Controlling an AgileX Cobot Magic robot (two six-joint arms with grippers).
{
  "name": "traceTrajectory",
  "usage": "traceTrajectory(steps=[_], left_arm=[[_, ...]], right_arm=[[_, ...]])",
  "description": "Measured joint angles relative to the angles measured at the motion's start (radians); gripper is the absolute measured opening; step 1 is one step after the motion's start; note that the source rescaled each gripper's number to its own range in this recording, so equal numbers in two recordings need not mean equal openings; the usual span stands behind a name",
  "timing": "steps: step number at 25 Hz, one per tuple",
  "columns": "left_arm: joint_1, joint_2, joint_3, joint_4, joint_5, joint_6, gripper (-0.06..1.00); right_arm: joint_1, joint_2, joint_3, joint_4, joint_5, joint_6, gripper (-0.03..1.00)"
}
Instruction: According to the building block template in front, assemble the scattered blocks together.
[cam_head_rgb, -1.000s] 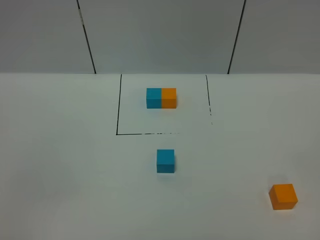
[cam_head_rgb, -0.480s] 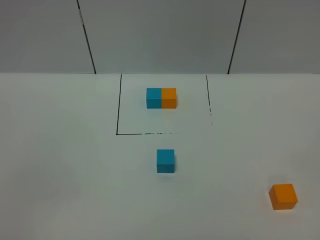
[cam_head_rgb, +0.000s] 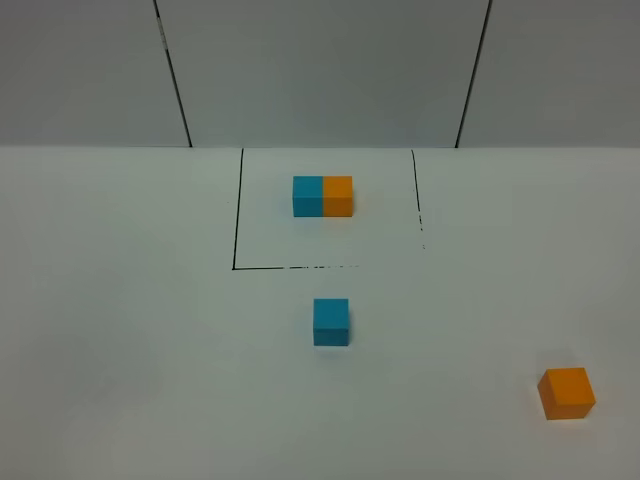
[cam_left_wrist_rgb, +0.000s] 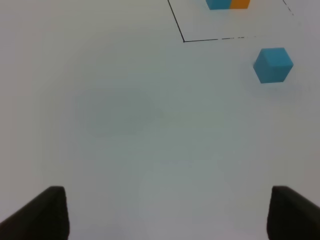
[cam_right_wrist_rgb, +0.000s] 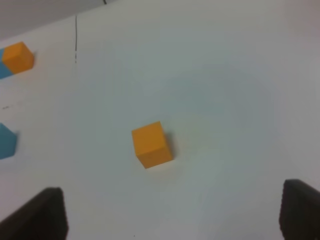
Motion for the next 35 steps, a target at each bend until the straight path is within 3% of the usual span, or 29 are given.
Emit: traceTrajectory(steps=[26, 31, 35], left_arm=[[0.0, 0.0, 0.0, 0.0, -0.001, 0.0, 0.68], [0.0, 0.0, 0.0, 0.0, -0.001, 0.0, 0.68], [0.0, 0.0, 0.0, 0.0, -0.001, 0.0, 0.68]], right_arm=[[0.0, 0.018, -0.013, 0.003, 0.005, -0.032, 0.73], [0.0, 0.274, -0.099, 0.062, 0.008, -0.122, 0.88], [0.0, 0.591, -0.156, 0.118, 0.032, -0.201, 0.93]])
